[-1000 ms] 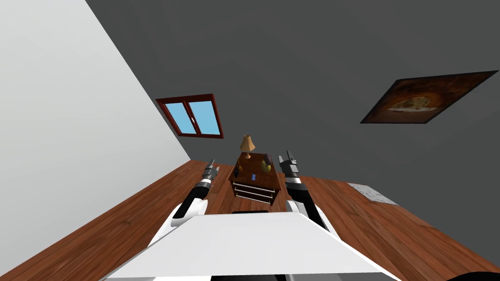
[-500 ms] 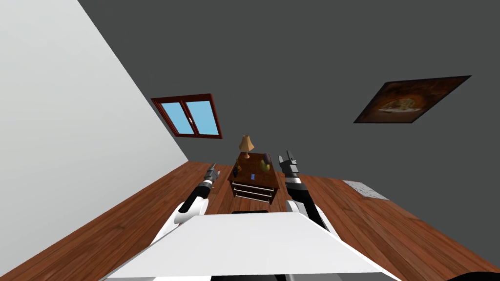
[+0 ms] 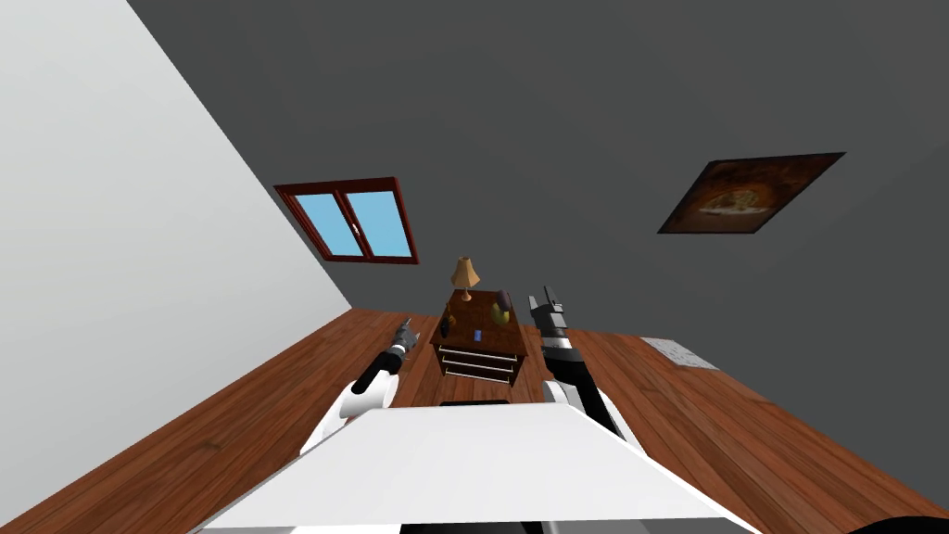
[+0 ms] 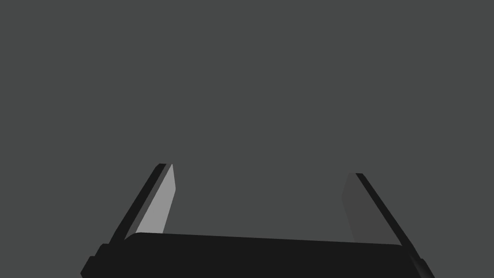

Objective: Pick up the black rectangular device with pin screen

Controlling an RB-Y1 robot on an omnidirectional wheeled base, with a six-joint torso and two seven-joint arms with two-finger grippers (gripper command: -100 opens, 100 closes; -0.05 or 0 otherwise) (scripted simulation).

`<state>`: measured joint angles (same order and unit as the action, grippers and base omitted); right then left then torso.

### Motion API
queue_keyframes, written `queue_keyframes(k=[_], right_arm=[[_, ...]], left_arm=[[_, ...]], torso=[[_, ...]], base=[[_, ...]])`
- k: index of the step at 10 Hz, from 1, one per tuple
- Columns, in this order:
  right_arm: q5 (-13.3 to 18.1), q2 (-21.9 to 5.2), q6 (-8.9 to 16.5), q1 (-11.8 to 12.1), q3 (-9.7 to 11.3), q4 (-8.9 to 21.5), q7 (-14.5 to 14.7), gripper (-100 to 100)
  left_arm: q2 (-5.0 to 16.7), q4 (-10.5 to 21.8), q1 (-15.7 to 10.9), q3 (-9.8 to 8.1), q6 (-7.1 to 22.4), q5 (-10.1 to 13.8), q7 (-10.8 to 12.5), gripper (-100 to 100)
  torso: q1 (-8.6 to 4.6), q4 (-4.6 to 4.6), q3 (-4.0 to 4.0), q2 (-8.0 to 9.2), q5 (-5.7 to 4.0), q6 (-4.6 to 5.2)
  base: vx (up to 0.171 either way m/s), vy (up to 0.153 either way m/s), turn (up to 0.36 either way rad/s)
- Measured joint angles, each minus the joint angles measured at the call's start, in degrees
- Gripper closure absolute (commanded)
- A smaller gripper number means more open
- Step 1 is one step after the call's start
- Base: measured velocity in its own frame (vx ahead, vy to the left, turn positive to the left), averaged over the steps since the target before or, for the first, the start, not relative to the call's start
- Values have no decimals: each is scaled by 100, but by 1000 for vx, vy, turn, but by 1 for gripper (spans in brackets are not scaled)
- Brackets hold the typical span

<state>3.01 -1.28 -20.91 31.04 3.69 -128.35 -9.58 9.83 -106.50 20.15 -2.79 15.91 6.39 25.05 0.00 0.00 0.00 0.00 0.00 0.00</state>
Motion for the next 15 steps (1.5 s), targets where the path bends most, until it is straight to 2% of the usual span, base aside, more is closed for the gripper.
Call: queue_keyframes(k=[2, 4, 5, 9, 15], right_arm=[[0, 0, 0, 0, 0, 0, 0, 0], [0, 0, 0, 0, 0, 0, 0, 0], [0, 0, 0, 0, 0, 0, 0, 0], [0, 0, 0, 1, 0, 0, 0, 0], [0, 0, 0, 1, 0, 0, 0, 0]], left_arm=[[-3, 157, -95, -17, 321, 24, 244, -100], [-8, 467, -241, -31, 547, 48, 486, -100], [18, 504, -283, -45, 712, 77, 605, -100], [21, 1000, -587, -96, 1281, 141, 1140, -100], [42, 1751, -1154, -206, 2137, 240, 1990, -100]], torso=[[-1, 0, 0, 0, 0, 0], [0, 0, -1, -2, 0, 0], [1, 0, -1, -2, -1, -2], [1, -1, -2, -4, -1, -2], [1, -1, -4, -7, -1, -3]], base=[[-1, -2, -59], [2, -2, -59], [5, -1, -87], [8, 0, -59], [14, 1, -64]])
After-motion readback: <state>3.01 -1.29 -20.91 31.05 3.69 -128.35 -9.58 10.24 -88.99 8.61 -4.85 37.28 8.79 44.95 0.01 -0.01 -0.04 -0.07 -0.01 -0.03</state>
